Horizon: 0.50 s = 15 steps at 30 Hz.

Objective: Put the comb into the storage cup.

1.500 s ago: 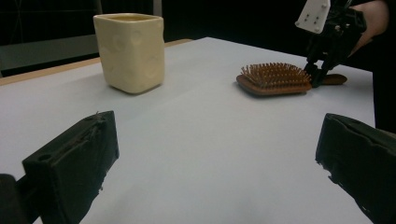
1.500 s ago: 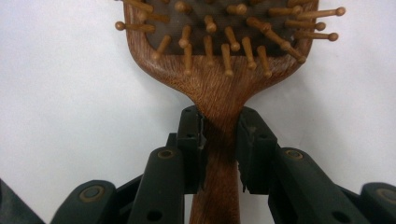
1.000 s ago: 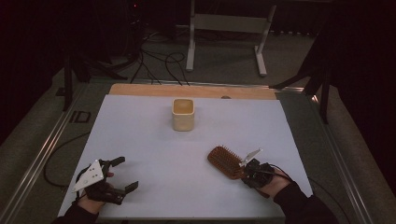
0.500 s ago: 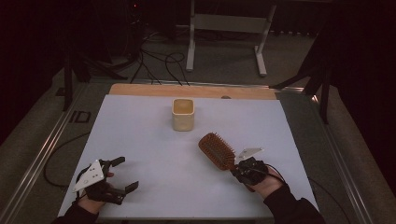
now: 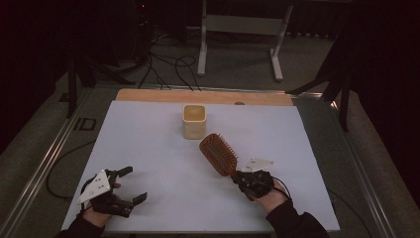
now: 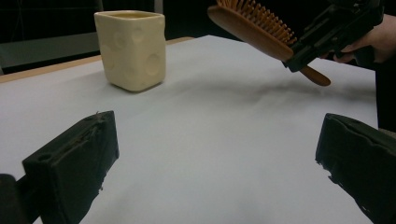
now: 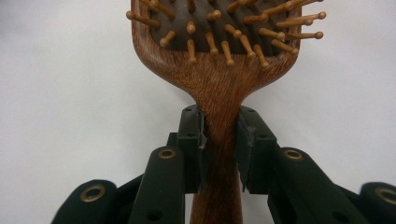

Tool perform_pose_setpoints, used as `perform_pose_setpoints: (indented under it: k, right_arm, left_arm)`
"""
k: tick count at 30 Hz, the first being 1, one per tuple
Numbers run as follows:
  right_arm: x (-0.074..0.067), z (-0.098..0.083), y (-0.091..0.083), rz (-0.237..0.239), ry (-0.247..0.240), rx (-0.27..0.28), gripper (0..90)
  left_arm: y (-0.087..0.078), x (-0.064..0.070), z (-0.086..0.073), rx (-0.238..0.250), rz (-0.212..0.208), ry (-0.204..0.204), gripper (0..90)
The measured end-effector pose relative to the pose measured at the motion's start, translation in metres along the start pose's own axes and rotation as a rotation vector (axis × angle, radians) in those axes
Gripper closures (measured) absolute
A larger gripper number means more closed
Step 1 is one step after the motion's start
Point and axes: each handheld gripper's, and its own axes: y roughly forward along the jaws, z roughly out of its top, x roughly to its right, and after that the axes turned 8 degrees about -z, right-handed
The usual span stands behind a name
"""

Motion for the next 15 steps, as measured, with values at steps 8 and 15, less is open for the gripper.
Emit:
perform_pose_setpoints:
  k: [8, 15]
  right_arm:
    - [-0.003, -0.001, -0.001, 0.015, 0.008, 0.083, 73.4]
    - [-0.006, -0.004, -0.01, -0.02, -0.003, 0.175, 73.4]
  left_arm:
    - [0.002, 0.001, 0.001, -0.005, -0.005, -0.008, 0.1]
    - [0.006, 0.004, 0.003, -0.008, -0.009, -0.011, 0.1]
